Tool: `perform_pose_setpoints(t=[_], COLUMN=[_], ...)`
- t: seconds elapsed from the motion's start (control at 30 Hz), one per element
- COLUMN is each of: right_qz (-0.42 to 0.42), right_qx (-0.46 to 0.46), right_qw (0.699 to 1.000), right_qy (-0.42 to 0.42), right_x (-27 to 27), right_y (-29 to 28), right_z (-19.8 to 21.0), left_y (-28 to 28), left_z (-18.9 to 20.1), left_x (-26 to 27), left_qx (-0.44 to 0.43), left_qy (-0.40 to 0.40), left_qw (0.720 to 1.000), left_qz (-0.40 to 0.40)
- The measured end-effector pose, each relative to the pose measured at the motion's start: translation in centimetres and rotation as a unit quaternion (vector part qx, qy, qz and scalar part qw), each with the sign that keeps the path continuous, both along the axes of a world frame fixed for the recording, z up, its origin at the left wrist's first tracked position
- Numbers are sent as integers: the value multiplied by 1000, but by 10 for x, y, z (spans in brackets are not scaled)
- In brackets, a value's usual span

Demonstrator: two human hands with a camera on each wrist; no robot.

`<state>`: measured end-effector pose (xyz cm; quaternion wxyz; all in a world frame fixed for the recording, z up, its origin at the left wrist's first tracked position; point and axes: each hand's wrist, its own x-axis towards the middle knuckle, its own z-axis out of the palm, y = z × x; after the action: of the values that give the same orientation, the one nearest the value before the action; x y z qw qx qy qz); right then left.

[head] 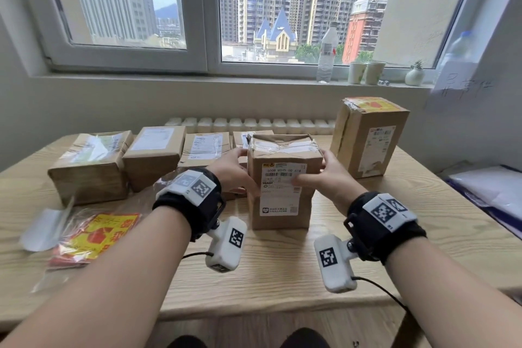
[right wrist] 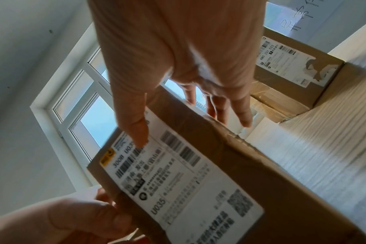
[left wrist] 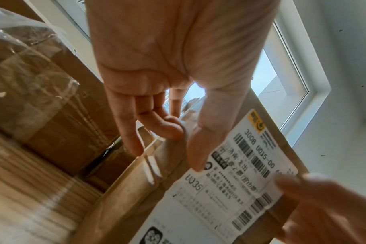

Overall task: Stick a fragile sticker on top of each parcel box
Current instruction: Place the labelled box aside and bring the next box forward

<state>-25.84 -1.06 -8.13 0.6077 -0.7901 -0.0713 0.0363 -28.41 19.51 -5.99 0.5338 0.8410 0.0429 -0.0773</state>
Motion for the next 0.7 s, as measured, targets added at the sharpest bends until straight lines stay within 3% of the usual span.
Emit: perform_pose_setpoints(t=[0.13,0.23,0.4,0.53,0.7], right_qz=[-33,-65,-32,55,137], right_qx=[-8,-27,-45,-47,-110], right_qw=[997,984,955,958,967], right_qy=[-66,-166,-290,-278,-183], right_x=[-13,-25,-36,-48,-44], right_y=[6,17,69,123,177], right_z=[21,44,67,59,22], left_y=[5,19,63,110,161], left_z=[4,8,5,-2,-15], left_x=[-2,-10,-37,-56,-76], left_qx=[13,17,35,35,29], left_qy=[6,-10,-39,-58,-46], left_qw=[1000,999,993,981,966], left_qz=[-4,30,106,181,253])
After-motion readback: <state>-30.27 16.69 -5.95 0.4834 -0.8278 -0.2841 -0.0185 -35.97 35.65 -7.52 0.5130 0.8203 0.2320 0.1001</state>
